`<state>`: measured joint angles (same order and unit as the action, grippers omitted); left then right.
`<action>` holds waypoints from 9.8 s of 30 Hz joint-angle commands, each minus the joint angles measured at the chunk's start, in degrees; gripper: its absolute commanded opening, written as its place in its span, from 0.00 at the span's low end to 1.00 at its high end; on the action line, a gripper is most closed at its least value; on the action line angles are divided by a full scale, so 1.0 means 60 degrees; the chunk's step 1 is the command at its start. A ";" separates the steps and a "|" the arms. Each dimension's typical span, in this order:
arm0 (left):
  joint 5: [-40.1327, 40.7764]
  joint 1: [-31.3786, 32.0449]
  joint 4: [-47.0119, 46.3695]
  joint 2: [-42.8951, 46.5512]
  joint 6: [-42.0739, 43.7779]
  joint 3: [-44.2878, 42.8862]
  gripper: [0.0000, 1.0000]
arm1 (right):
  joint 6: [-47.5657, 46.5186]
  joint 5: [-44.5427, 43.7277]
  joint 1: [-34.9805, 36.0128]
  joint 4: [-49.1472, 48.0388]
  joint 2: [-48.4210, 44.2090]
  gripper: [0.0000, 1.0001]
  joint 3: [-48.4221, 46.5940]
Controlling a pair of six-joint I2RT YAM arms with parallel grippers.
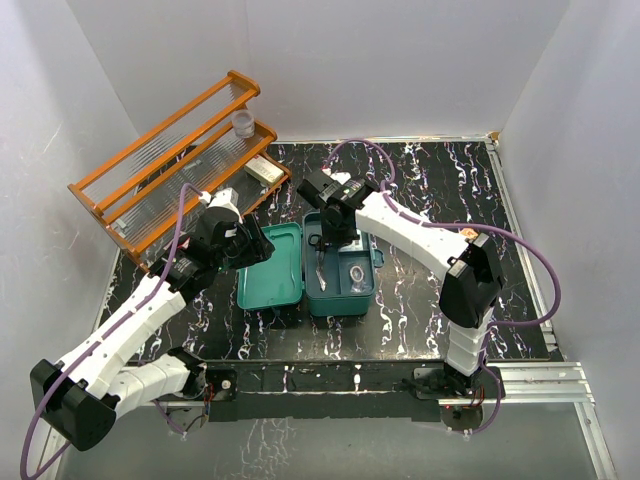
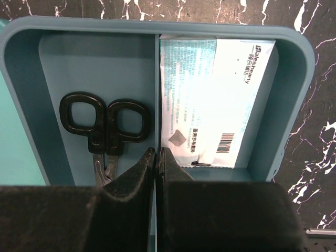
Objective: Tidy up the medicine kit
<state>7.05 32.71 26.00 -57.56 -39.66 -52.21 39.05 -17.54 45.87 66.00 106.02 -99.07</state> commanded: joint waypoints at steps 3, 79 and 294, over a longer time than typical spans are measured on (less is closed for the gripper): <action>0.0042 -0.0012 0.0134 0.0232 -0.0011 -0.0017 0.52 | -0.0461 0.0488 0.0002 0.0350 -0.0075 0.00 -0.0908; -0.0468 -0.2404 0.0888 -0.0741 0.1102 0.0931 0.00 | 0.0447 -0.1037 -0.0589 -0.3875 -0.5439 0.33 0.4488; -0.3848 -0.0648 -0.0887 -0.3018 0.1279 -0.0272 0.67 | 0.3052 0.1831 -0.1606 -1.0765 -0.6416 0.57 1.0157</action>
<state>-16.08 28.77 17.37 -74.94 -33.43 -54.63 60.36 -4.93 36.12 -2.66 66.96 -35.22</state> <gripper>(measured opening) 0.666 0.603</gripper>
